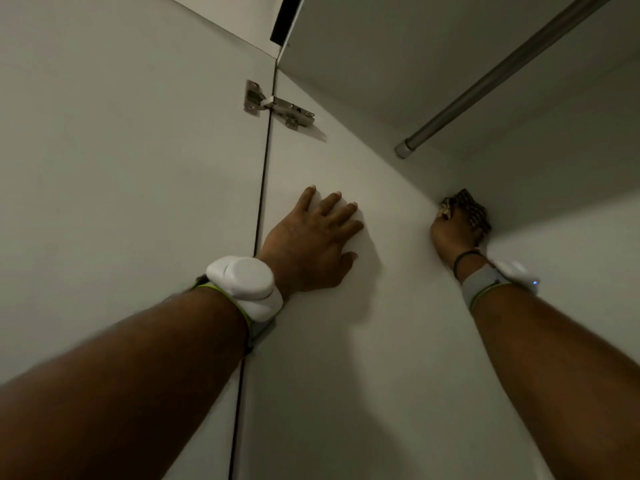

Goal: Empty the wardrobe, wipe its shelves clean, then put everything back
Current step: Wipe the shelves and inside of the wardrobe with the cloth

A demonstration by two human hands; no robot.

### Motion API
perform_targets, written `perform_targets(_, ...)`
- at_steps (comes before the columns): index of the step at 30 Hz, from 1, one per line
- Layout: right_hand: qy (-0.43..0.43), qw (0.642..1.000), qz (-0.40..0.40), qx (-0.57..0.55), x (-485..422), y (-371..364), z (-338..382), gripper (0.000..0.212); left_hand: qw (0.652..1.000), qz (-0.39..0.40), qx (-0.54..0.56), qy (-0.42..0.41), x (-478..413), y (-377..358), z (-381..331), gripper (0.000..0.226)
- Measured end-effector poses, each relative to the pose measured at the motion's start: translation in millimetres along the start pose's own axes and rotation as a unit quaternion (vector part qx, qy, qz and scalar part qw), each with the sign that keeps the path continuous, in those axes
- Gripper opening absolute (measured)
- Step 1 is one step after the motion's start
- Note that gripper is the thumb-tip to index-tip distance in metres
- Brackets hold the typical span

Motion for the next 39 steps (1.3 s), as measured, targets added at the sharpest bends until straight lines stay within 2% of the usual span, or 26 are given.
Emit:
perform_targets(1, -0.017, 1.000, 0.010, -0.018, 17, 0, 24, 0.059, 1.000, 0.002, -0.004, 0.005, 3, 4, 0, 0.064)
perform_targets(3, 0.015, 0.999, 0.033, -0.039, 48, -5, 67, 0.058, 1.000, -0.005, -0.023, 0.008, 4, 10, -6, 0.060)
perform_targets(6, 0.126, 0.988, 0.091, -0.028, 93, -13, 135, 0.055, 0.999, 0.009, -0.032, -0.019, 8, 12, -24, 0.043)
perform_targets(9, 0.255, 0.951, 0.170, -0.039, 138, -15, 186, 0.054, 1.000, 0.010, 0.019, -0.022, 20, 7, -35, 0.039)
perform_targets(12, 0.347, 0.909, 0.225, -0.049, 157, -11, 201, 0.056, 0.997, 0.061, 0.040, 0.010, 28, 14, -43, 0.054)
perform_targets(15, 0.386, 0.894, 0.227, -0.003, 136, -9, 183, 0.060, 0.999, 0.015, 0.040, -0.017, 27, 19, -38, 0.054)
perform_targets(18, 0.368, 0.911, 0.183, 0.035, 95, -8, 142, 0.065, 0.999, 0.023, 0.027, -0.038, 32, 4, -26, 0.067)
perform_targets(23, 0.235, 0.960, 0.135, 0.071, 27, 7, 27, 0.083, 1.000, 0.011, 0.000, -0.026, 41, -4, -30, 0.069)
perform_targets(25, 0.213, 0.966, 0.107, 0.104, -2, 15, -29, 0.089, 1.000, 0.007, -0.002, -0.022, 39, -6, -31, 0.068)
perform_targets(27, 0.201, 0.961, 0.113, 0.152, -30, 17, -85, 0.094, 1.000, -0.001, -0.001, -0.023, 39, -7, -30, 0.069)
perform_targets(29, 0.189, 0.961, 0.113, 0.169, -35, 21, -106, 0.098, 1.000, 0.005, -0.002, -0.024, 38, -7, -29, 0.068)
perform_targets(32, 0.077, 0.988, 0.071, 0.115, -10, 11, -72, 0.085, 1.000, 0.006, 0.000, -0.022, 37, -3, -30, 0.067)
perform_targets(34, 0.045, 0.994, 0.071, 0.071, 26, 0, -28, 0.071, 1.000, 0.016, 0.005, -0.015, 39, 0, -30, 0.066)
perform_targets(36, 0.069, 0.993, 0.090, 0.025, 64, -10, 19, 0.062, 1.000, 0.014, -0.003, -0.005, 44, 4, -32, 0.062)
perform_targets(39, 0.151, 0.979, 0.138, -0.001, 113, -17, 88, 0.057, 1.000, 0.021, -0.007, -0.004, 49, 11, -40, 0.055)
Point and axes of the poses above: each hand's wrist, its own x-axis away from the middle knuckle, its own y-axis out of the back of the hand, z = x × y, the point moved 1 cm from there along -x, towards the middle knuckle
